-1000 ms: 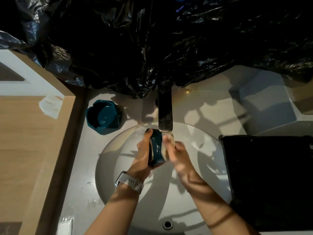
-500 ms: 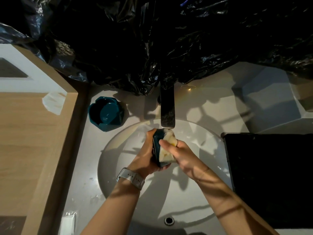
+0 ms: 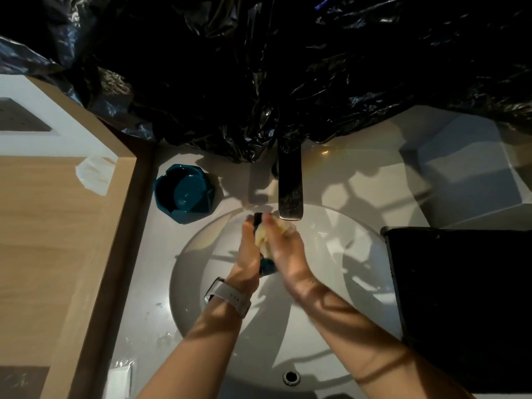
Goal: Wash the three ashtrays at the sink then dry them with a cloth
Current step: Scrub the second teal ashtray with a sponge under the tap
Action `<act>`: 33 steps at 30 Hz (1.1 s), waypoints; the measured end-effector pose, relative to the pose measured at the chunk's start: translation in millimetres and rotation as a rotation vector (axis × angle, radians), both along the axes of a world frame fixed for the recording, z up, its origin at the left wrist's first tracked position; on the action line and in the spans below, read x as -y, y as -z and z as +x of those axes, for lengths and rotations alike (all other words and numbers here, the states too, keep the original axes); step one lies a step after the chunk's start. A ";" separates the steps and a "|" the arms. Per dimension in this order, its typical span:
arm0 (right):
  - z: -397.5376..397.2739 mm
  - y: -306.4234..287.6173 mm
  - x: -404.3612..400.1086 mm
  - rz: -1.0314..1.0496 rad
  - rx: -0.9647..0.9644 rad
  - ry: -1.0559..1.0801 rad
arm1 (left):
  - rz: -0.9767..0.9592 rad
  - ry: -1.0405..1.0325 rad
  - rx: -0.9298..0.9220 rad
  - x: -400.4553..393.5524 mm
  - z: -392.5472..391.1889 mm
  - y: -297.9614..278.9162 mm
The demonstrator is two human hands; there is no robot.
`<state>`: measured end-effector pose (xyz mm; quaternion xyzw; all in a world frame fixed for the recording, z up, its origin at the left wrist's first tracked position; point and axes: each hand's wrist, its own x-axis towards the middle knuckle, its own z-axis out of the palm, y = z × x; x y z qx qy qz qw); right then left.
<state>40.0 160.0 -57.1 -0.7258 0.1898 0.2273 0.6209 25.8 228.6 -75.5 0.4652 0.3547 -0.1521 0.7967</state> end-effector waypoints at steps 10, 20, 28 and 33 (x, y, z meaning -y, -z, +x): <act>20.8 -25.5 21.8 0.098 -0.201 -0.106 | 0.198 -0.079 -0.081 18.7 -5.3 20.3; -16.1 -5.4 28.6 -0.113 0.214 -0.131 | -0.354 0.126 -0.130 -4.4 -4.1 5.3; 2.7 -14.5 4.5 0.175 -0.102 0.191 | 0.114 -0.022 0.139 8.6 -13.5 24.5; -12.7 -6.8 24.1 -0.052 0.145 -0.028 | -0.033 0.211 -0.127 -2.6 -0.4 -2.5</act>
